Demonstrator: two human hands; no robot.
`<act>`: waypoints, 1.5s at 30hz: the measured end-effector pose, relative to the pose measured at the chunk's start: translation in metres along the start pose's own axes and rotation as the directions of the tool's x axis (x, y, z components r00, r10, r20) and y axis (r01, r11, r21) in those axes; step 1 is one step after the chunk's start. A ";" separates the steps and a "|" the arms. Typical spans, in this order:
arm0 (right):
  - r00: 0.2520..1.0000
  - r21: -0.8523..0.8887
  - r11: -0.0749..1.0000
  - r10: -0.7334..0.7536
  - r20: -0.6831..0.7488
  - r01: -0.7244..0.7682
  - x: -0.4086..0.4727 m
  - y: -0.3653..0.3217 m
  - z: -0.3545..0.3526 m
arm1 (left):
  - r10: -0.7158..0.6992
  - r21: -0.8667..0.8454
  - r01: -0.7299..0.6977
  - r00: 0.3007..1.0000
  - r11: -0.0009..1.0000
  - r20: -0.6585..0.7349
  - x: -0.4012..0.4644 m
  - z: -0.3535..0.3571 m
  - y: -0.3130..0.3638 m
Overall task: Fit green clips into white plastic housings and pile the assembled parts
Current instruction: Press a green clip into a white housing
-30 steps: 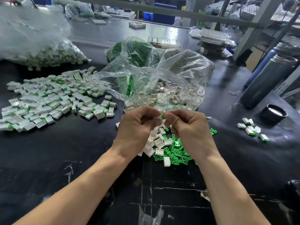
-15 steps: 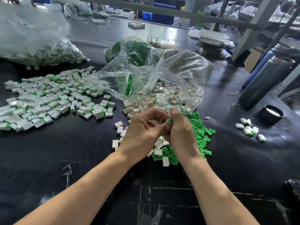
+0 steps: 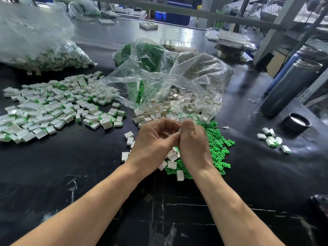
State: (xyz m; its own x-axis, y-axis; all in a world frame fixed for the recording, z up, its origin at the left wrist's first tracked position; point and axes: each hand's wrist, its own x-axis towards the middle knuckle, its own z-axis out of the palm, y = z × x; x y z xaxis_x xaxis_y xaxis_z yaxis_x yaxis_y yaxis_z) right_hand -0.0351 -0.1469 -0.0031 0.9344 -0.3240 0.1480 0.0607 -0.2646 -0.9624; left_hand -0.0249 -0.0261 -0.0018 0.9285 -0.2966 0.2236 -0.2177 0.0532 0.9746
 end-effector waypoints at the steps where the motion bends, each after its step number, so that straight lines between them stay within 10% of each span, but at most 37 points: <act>1: 1.000 0.006 1.000 -0.006 -0.003 0.006 0.000 0.001 0.001 | -0.002 -0.006 0.002 1.000 1.000 -0.001 0.000 -0.001 0.001; 12: 0.991 0.277 0.951 0.135 0.018 -0.135 0.001 0.002 0.005 | 0.027 0.120 -0.023 0.999 0.993 -0.031 -0.001 0.002 0.002; 45: 0.997 0.264 0.961 0.070 0.039 -0.078 0.007 0.009 0.012 | 0.034 0.091 -0.029 0.998 0.995 -0.051 -0.001 -0.001 0.002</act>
State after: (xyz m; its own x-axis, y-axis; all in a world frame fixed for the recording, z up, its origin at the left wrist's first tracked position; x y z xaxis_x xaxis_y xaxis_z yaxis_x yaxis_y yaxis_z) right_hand -0.0235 -0.1412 -0.0134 0.9494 -0.3060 0.0711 0.0780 0.0106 -0.9969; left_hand -0.0258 -0.0243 -0.0002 0.9346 -0.2460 0.2568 -0.2711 -0.0255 0.9622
